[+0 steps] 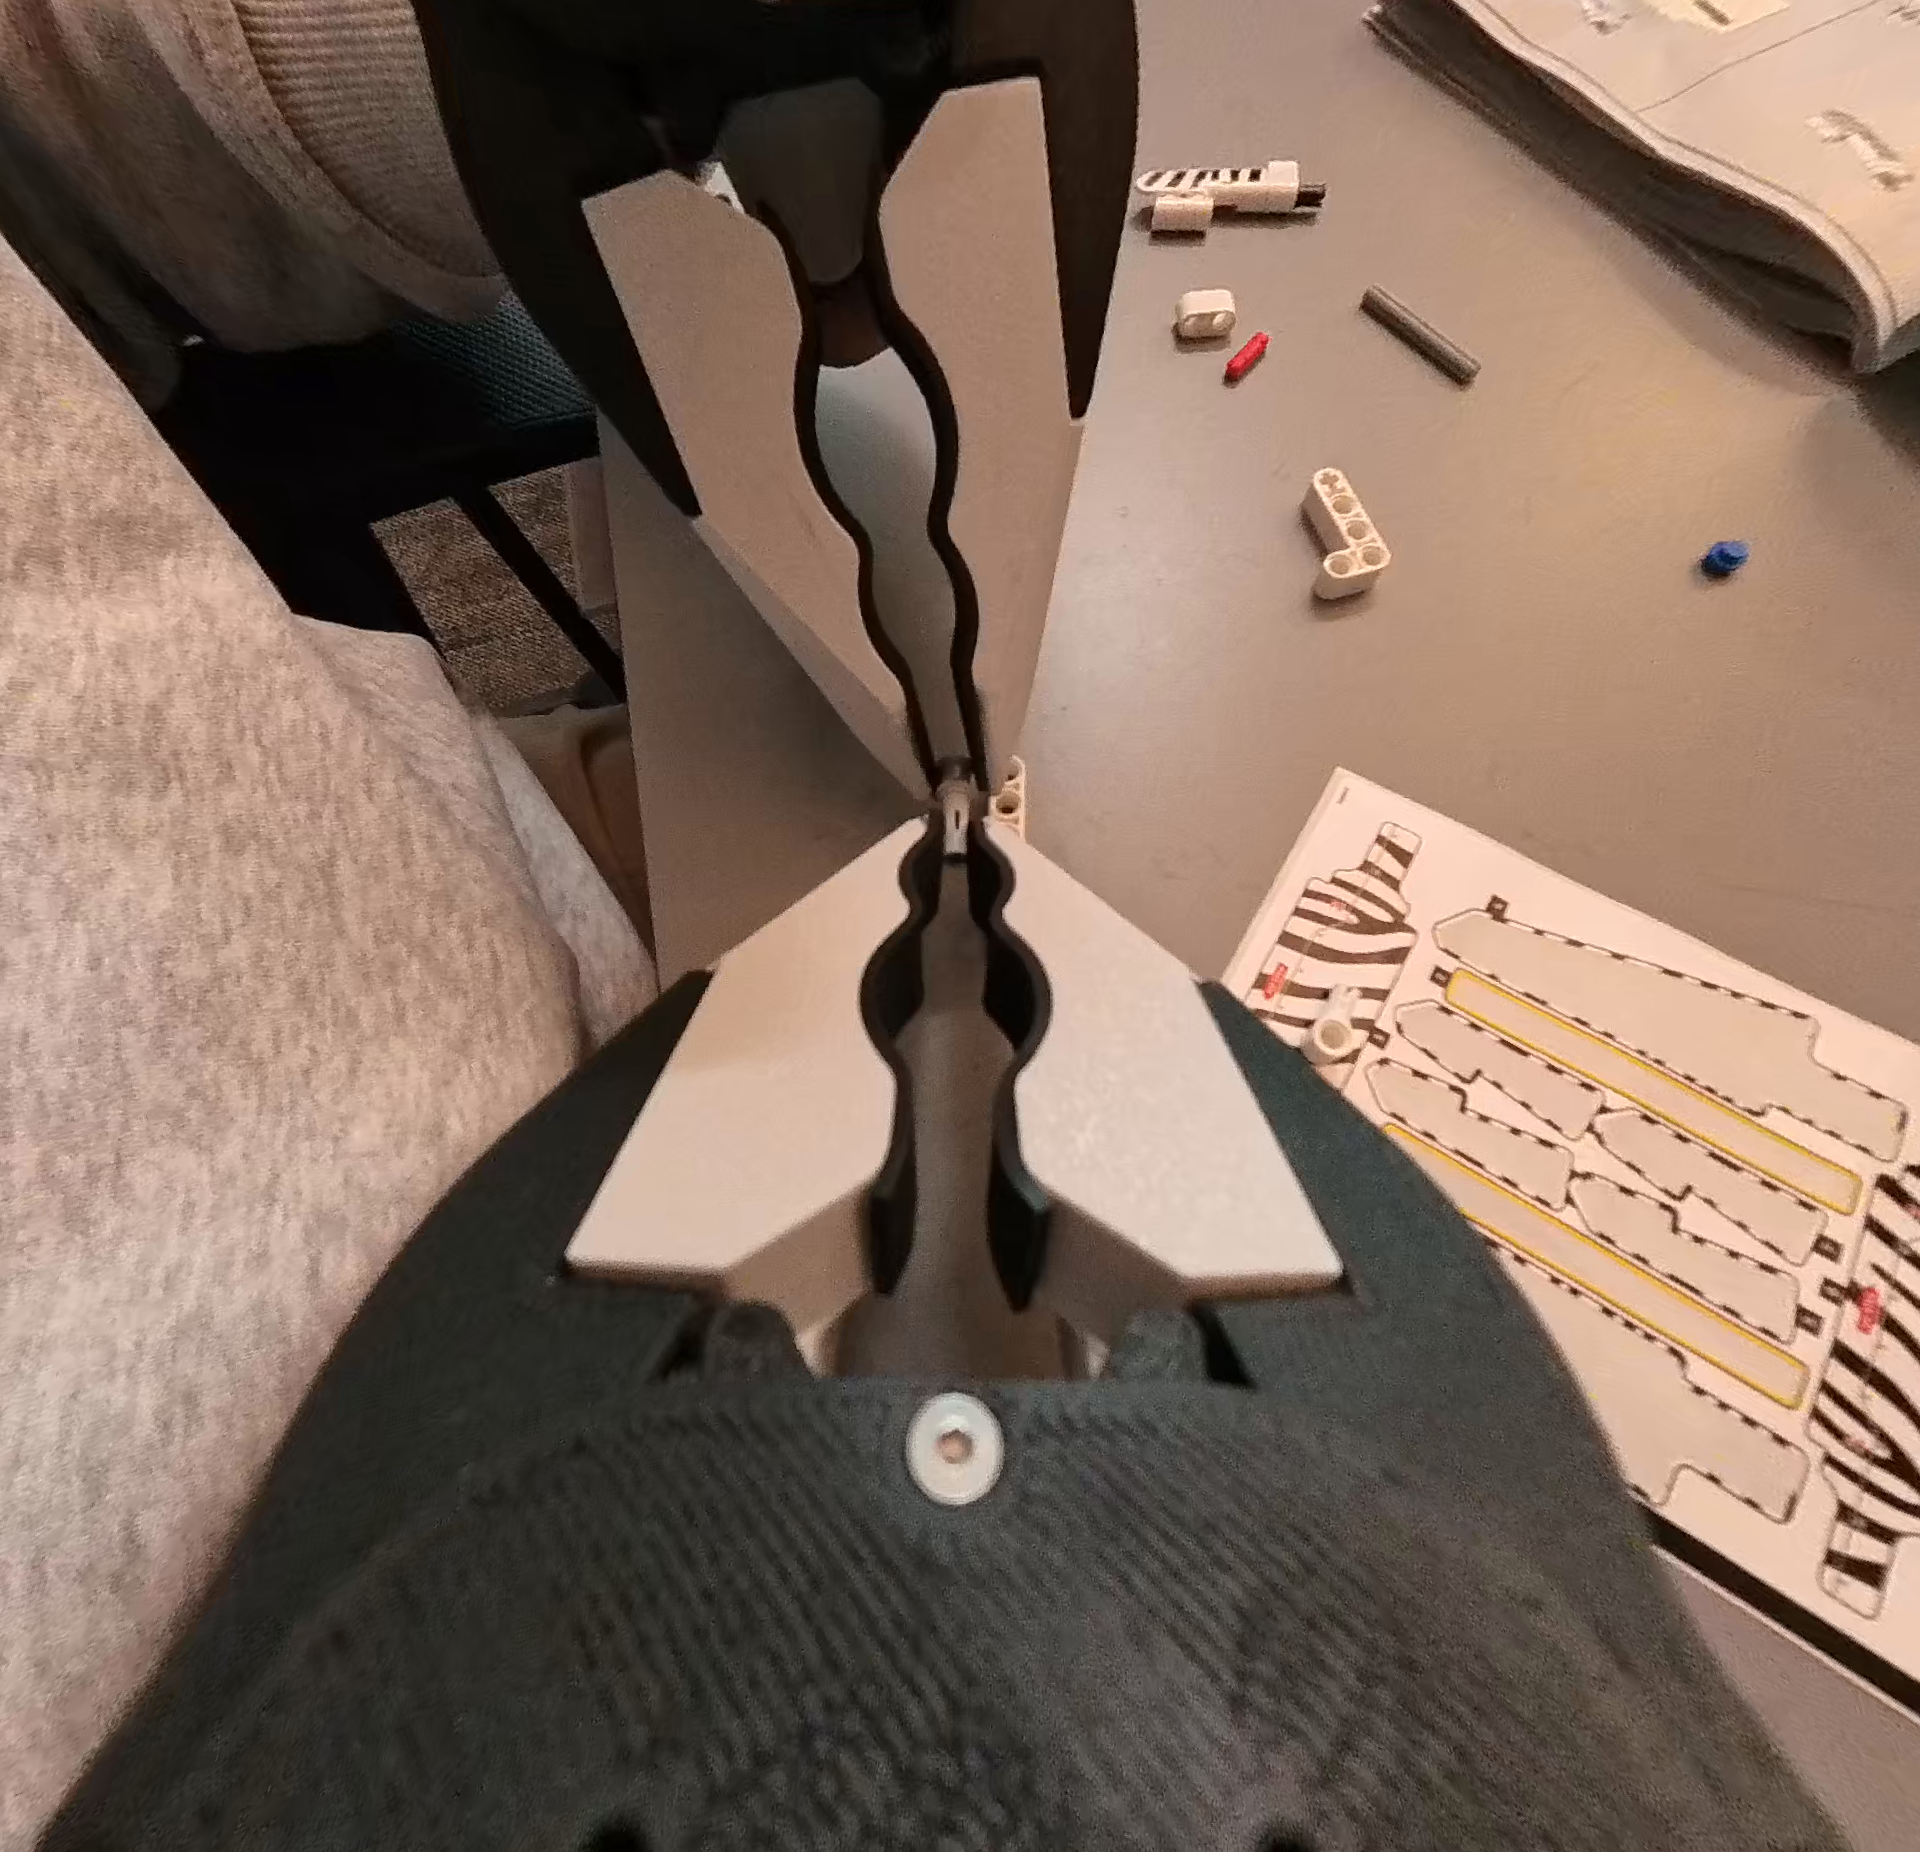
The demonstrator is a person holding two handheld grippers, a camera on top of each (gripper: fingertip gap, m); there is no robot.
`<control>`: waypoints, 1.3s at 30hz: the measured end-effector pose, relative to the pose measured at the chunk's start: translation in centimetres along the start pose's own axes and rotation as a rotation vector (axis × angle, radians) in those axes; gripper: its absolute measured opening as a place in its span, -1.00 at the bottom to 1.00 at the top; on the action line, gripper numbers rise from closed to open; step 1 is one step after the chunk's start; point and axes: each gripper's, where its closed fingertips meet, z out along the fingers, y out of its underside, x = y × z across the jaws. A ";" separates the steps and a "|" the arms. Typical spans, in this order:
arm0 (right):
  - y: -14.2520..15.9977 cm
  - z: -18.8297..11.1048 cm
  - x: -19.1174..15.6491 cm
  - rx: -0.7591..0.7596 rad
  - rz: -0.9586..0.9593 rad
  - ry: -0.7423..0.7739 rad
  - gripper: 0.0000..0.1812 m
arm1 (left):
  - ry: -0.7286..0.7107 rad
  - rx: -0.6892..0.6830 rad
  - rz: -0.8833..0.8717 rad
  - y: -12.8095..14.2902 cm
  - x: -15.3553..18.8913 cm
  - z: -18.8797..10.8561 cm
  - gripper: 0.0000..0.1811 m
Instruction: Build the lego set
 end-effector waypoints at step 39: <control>1.4 0.1 0.7 -0.029 -0.007 0.051 -0.93 | 0.128 -0.339 0.024 1.1 -0.4 0.5 -0.95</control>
